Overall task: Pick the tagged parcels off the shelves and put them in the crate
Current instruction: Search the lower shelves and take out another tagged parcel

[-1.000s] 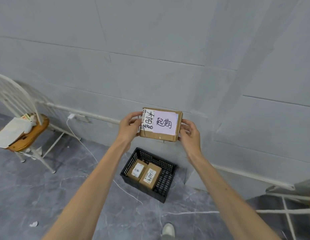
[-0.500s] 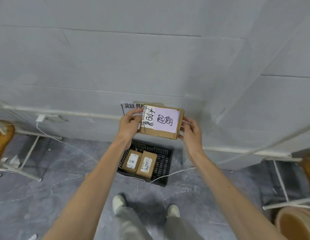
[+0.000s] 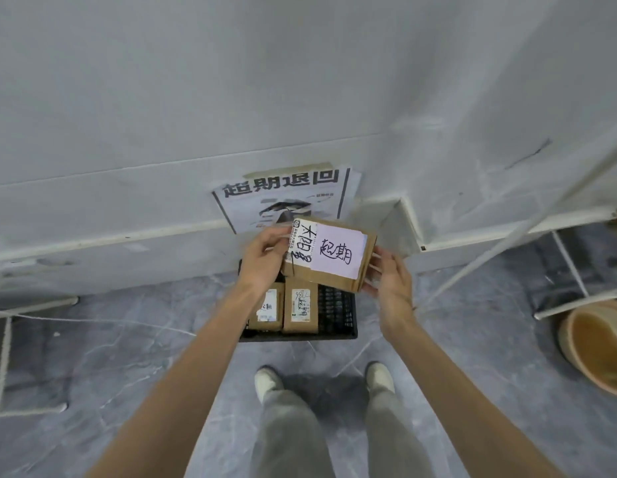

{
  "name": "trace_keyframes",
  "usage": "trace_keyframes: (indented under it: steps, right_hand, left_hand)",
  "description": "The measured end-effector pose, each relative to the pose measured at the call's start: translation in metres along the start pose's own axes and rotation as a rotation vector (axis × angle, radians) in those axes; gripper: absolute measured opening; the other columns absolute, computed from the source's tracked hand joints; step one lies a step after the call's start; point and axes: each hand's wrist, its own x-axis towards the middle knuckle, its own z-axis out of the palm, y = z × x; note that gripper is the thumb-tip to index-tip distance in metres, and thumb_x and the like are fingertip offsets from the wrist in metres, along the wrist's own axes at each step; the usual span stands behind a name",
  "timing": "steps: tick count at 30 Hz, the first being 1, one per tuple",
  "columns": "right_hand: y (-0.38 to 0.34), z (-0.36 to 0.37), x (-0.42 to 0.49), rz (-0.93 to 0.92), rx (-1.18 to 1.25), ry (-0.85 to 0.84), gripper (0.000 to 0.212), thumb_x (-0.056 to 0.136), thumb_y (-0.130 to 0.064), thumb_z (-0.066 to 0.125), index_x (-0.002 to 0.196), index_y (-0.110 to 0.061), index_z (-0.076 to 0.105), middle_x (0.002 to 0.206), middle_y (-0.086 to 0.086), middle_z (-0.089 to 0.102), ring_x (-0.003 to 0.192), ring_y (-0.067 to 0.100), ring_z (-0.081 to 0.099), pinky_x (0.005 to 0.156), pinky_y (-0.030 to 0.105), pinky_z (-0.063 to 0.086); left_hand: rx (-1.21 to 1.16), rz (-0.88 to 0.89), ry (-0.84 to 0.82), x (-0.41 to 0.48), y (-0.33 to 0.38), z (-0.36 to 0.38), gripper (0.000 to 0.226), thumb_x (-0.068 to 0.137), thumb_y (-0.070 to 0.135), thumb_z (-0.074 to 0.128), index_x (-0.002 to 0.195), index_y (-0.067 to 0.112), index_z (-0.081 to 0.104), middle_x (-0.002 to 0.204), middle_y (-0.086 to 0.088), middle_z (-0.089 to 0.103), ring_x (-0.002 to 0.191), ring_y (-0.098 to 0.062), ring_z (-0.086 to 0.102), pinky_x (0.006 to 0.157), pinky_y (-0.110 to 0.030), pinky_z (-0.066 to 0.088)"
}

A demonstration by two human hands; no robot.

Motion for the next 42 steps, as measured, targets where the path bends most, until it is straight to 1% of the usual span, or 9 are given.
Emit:
trace_keyframes:
  steps: [6,11,14,19,22,27,33,39,42]
  right_hand:
    - [0.073,0.010,0.056,0.123,0.096,0.168,0.031,0.107,-0.028,0.035,0.120,-0.013,0.060,0.104,0.003,0.068,0.088,0.014,0.066,0.060,0.026,0.054]
    - [0.133,0.010,0.102,0.282,0.251,0.241,0.035,0.106,-0.031,0.035,0.126,-0.011,0.056,0.115,0.008,0.065,0.094,0.018,0.063,0.063,0.030,0.053]
    - [0.176,0.005,0.128,0.363,0.340,0.287,0.032,0.106,-0.029,0.035,0.128,-0.013,0.053,0.112,0.005,0.065,0.094,0.016,0.062,0.066,0.031,0.052]
    - [0.248,0.000,0.170,0.460,0.459,0.312,0.026,0.107,-0.028,0.034,0.117,-0.015,0.054,0.111,0.009,0.067,0.097,0.021,0.064,0.085,0.040,0.051]
    - [0.292,-0.003,0.192,0.459,0.432,0.316,0.032,0.107,-0.032,0.030,0.109,-0.024,0.060,0.111,0.001,0.069,0.101,0.017,0.064,0.088,0.036,0.052]
    - [0.345,-0.001,0.230,0.516,0.478,0.306,0.035,0.105,-0.040,0.039,0.126,-0.023,0.062,0.120,0.003,0.069,0.113,0.020,0.063,0.092,0.034,0.052]
    - [0.393,0.007,0.265,0.587,0.501,0.290,0.037,0.106,-0.035,0.038,0.134,-0.020,0.058,0.127,0.007,0.065,0.117,0.022,0.061,0.078,0.029,0.053]
    - [0.423,0.015,0.288,0.623,0.521,0.237,0.039,0.107,-0.037,0.036,0.132,-0.016,0.056,0.125,0.010,0.063,0.113,0.024,0.062,0.086,0.035,0.054]
    - [0.425,0.018,0.297,0.620,0.532,0.230,0.033,0.107,-0.035,0.036,0.127,-0.021,0.059,0.115,0.002,0.067,0.102,0.015,0.064,0.074,0.028,0.055]
  left_hand:
    - [0.174,0.030,-0.197,0.065,-0.058,0.020,0.033,0.103,0.007,0.045,0.119,0.022,0.069,0.110,0.009,0.070,0.105,-0.010,0.063,0.096,-0.031,0.053]
    - [0.314,0.073,-0.299,0.119,-0.102,0.052,0.035,0.101,0.002,0.043,0.123,0.017,0.067,0.110,0.006,0.069,0.096,0.002,0.060,0.071,0.002,0.043]
    - [0.415,0.087,-0.380,0.153,-0.140,0.080,0.033,0.102,0.003,0.043,0.122,0.013,0.067,0.116,-0.001,0.070,0.105,-0.011,0.062,0.077,-0.005,0.047]
    - [0.566,0.090,-0.493,0.203,-0.214,0.112,0.034,0.101,0.009,0.043,0.115,0.021,0.071,0.110,0.000,0.074,0.107,-0.016,0.066,0.099,-0.042,0.051]
    - [0.636,0.063,-0.571,0.224,-0.259,0.129,0.027,0.099,0.016,0.049,0.112,0.030,0.068,0.112,0.002,0.072,0.107,-0.016,0.066,0.098,-0.041,0.051]
    - [0.738,0.048,-0.646,0.262,-0.319,0.152,0.032,0.100,0.021,0.050,0.127,0.030,0.065,0.117,0.005,0.072,0.106,-0.013,0.067,0.097,-0.034,0.052]
    - [0.832,0.039,-0.635,0.298,-0.374,0.173,0.044,0.099,0.007,0.043,0.138,0.022,0.057,0.128,0.000,0.062,0.112,-0.016,0.060,0.092,-0.027,0.048]
    - [0.813,0.025,-0.588,0.330,-0.414,0.173,0.045,0.096,0.003,0.045,0.138,0.016,0.057,0.133,-0.005,0.061,0.117,-0.021,0.060,0.092,-0.026,0.047]
    - [0.789,0.014,-0.564,0.340,-0.429,0.173,0.046,0.093,0.003,0.048,0.135,0.019,0.060,0.125,0.001,0.064,0.114,-0.017,0.061,0.082,-0.021,0.048]
